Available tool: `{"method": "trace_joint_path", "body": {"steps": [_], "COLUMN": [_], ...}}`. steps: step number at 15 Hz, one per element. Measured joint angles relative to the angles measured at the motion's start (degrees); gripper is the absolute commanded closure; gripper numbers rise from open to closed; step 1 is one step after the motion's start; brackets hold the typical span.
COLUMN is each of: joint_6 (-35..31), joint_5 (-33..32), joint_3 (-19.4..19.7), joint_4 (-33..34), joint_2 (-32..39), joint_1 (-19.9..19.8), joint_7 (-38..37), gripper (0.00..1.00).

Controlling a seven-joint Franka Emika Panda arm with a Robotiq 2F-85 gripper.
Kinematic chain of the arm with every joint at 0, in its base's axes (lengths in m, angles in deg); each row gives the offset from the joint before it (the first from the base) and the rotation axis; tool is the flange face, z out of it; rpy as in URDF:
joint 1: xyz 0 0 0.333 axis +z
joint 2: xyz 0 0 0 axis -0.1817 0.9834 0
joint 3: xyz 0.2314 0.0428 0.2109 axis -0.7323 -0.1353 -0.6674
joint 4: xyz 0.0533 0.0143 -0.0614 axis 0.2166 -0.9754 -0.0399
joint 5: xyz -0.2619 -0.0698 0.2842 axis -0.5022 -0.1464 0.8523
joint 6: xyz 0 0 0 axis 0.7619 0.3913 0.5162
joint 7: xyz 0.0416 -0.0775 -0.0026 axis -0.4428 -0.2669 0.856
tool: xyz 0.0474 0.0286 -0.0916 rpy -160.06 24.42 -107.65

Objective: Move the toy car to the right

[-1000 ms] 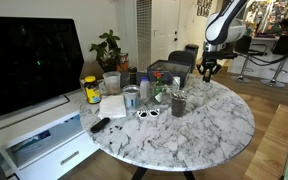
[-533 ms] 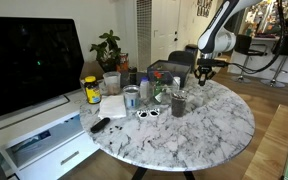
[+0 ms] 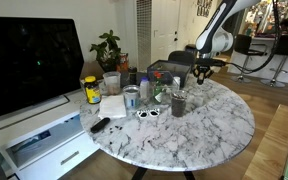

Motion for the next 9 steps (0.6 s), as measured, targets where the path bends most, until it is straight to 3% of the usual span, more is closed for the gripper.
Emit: {"method": "trace_joint_path", "body": {"steps": [9], "joint_6": [-1.61], "joint_5": [3.46], "joint_3": [-0.08], "joint_4": [12.58], "joint_2": [10.95], "joint_1": [-0.99], "joint_7": [1.26], "gripper": [0.93]}}
